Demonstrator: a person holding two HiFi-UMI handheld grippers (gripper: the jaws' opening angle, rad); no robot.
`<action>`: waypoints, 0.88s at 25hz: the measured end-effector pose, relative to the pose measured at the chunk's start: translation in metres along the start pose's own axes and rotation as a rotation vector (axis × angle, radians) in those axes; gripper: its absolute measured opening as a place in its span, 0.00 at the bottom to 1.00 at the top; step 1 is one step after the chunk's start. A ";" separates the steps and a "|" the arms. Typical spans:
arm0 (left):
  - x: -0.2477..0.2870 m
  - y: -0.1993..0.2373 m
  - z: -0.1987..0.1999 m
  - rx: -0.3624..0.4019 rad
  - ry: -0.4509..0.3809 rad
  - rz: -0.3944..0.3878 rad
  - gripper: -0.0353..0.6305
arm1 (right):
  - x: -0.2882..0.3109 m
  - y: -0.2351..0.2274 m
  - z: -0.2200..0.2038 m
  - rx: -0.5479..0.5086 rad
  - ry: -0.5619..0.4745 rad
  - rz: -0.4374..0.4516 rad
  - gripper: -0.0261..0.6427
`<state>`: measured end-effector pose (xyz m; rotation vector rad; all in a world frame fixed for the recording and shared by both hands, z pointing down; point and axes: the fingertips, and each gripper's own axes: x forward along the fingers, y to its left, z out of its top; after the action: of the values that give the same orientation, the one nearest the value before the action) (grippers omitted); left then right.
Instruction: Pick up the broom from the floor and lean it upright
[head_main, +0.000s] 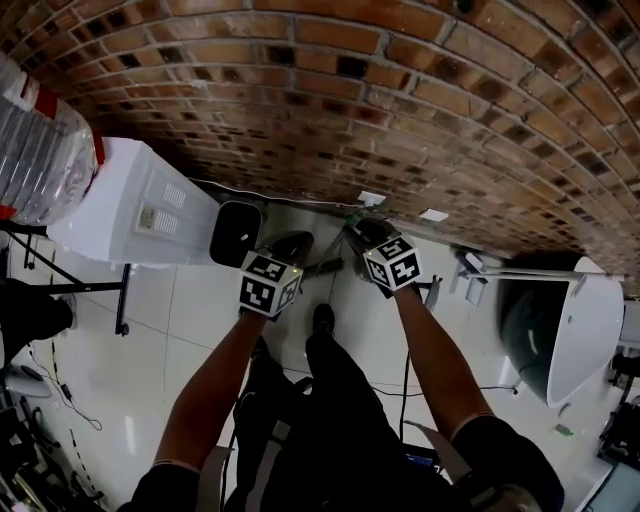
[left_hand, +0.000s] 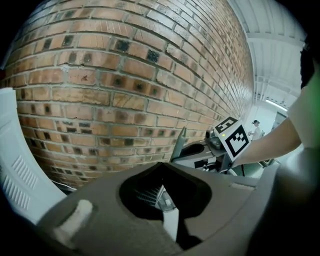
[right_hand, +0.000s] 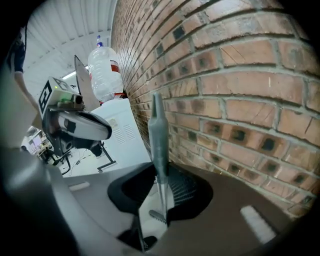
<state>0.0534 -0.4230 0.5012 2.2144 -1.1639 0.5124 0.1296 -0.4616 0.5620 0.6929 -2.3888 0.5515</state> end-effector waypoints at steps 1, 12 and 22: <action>0.003 0.001 0.002 -0.010 -0.003 0.009 0.05 | 0.003 -0.008 0.002 -0.005 0.004 0.009 0.17; 0.047 0.011 0.029 -0.027 0.008 0.047 0.05 | 0.042 -0.092 0.031 0.054 -0.005 -0.002 0.17; 0.060 0.011 0.033 -0.042 0.017 0.053 0.05 | 0.068 -0.130 0.043 0.117 -0.014 -0.060 0.17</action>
<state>0.0789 -0.4863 0.5146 2.1447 -1.2166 0.5235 0.1412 -0.6090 0.6014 0.8189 -2.3548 0.6671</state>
